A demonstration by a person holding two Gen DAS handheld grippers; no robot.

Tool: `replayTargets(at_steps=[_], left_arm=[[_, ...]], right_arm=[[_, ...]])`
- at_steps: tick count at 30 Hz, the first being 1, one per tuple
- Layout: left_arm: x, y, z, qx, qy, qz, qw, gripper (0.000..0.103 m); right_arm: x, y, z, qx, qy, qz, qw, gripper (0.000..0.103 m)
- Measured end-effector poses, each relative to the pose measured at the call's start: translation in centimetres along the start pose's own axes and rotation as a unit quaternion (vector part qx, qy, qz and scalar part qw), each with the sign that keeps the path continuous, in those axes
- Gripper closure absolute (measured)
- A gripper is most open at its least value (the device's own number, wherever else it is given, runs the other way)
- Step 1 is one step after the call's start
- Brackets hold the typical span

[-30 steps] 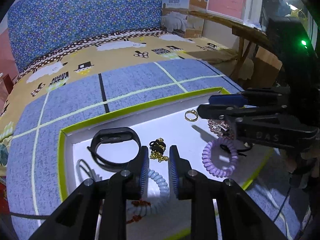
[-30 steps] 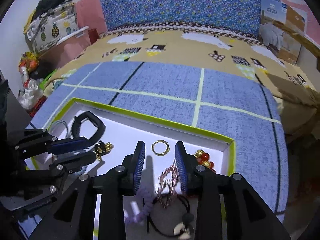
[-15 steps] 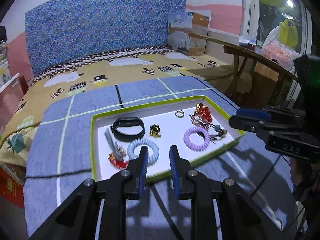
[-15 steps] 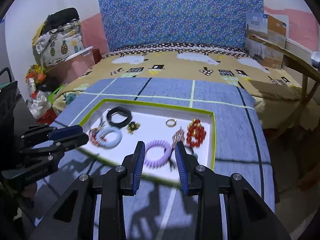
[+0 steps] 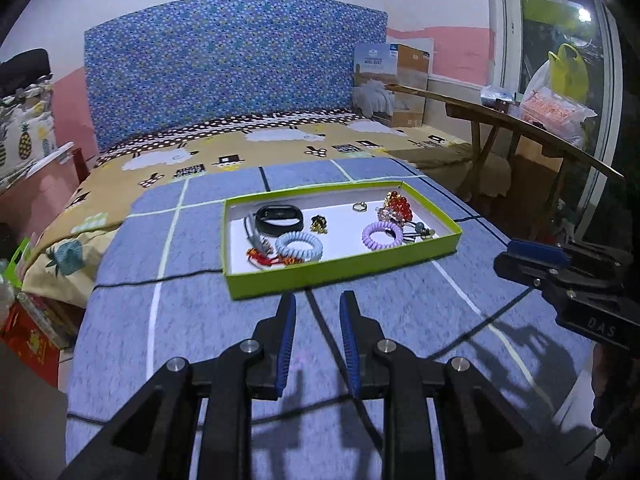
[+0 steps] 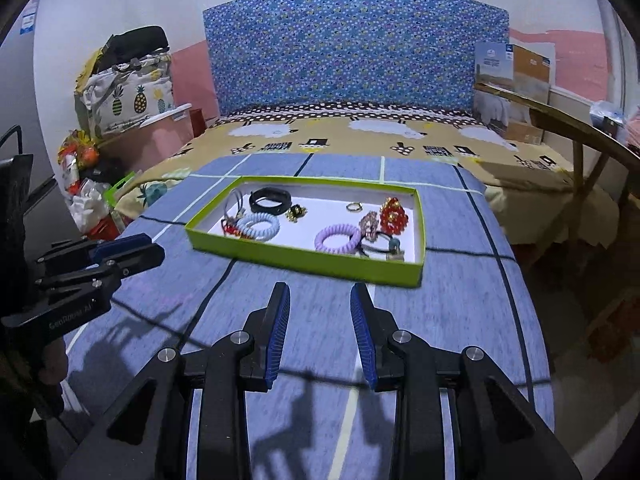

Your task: Organize jewelry

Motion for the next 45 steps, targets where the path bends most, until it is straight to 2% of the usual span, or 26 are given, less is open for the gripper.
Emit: replayTargets(at_steps=[15, 26, 45], left_arm=[[-1.5, 3.8, -3.1, 0.010, -0.042, -0.030, 0.9986, 0.079], [-1.2, 3.7, -3.6, 0.024, -0.051, -0.021, 0.9982, 0.079], [-0.8, 3.8, -3.6, 0.022, -0.048, -0.021, 0.9984, 0.079]], right_arm=[[-0.2, 3.1, -2.9, 0.013, 0.024, 0.010, 1.000, 0.067], [-0.5, 3.3, -3.0, 0.013, 0.024, 0.009, 1.000, 0.067], [-0.4, 3.6, -2.9, 0.009, 0.024, 0.012, 1.000, 0.067]])
Point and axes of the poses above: each gripper's, at about its wrist camera, not at the fingertips, and z roughly the way its jaws point, x to its right, y to its underside, the point moved 10 cm from there along z, roughly the way its jaws point, and after that the axes turned 6 degrees about y, right-handed, at the moved point
